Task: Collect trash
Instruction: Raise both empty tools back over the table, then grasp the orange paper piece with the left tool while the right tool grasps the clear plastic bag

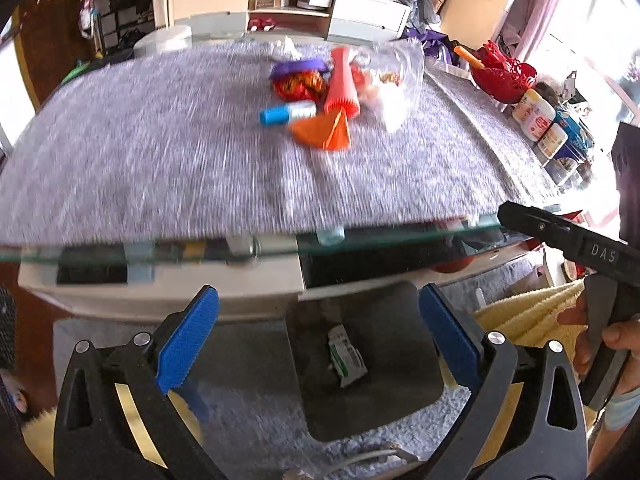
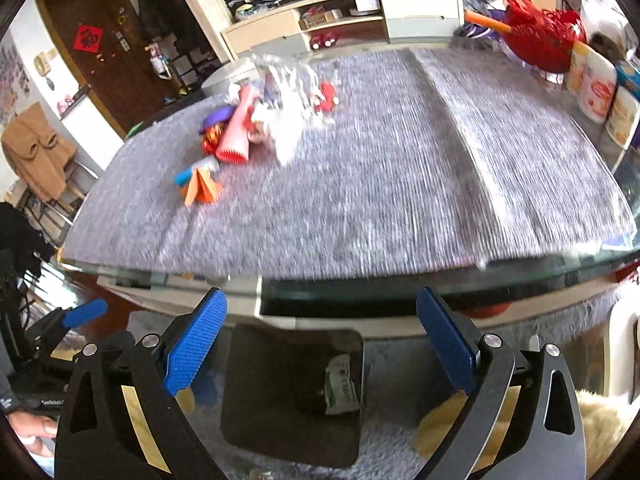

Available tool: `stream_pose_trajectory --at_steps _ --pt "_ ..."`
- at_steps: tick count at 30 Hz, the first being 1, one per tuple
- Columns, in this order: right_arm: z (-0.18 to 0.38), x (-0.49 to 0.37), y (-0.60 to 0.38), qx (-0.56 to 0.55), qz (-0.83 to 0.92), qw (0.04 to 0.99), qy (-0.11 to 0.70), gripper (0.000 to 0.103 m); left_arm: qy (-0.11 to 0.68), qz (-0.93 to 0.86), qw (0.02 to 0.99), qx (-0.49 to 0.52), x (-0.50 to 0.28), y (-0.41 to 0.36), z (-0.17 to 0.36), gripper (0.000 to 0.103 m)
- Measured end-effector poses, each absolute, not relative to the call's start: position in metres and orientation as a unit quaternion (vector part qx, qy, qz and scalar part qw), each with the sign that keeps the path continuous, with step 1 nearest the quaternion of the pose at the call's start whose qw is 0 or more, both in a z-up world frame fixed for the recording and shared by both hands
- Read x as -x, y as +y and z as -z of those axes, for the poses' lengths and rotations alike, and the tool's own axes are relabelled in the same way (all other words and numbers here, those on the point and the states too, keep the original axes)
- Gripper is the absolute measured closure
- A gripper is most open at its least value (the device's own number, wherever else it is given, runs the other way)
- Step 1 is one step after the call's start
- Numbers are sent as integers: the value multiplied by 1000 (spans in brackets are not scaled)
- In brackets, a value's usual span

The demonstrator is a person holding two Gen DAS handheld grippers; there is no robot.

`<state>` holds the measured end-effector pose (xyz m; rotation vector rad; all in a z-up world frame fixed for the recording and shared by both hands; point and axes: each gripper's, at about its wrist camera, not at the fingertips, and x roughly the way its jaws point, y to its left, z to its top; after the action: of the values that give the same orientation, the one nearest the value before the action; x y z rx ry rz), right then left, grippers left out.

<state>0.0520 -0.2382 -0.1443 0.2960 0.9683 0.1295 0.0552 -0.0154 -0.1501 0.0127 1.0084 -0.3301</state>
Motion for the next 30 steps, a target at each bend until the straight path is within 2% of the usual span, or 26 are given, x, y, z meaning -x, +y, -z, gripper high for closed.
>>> stream_pose_trajectory --at_steps 8,17,19,21,25,27,30 --pt "111 -98 -240 -129 -51 896 422 7 460 162 873 -14 -98 -27 128 8" --pt "107 -154 -230 -105 -64 903 412 8 461 170 871 -17 -149 -44 130 9" --pt "110 -167 -224 -97 -71 902 416 16 464 173 869 -19 -157 -48 134 14" --pt "112 -175 -220 -91 -76 901 417 21 471 178 864 -18 -167 -53 140 24" --pt "115 -190 -213 -79 -80 903 414 28 481 180 858 -19 -180 -61 151 31" --pt "117 -197 -211 -75 -82 904 414 31 487 181 854 -18 -186 -63 157 38" --pt "121 -204 -213 -73 -80 904 412 43 491 183 851 -18 -192 -64 163 47"
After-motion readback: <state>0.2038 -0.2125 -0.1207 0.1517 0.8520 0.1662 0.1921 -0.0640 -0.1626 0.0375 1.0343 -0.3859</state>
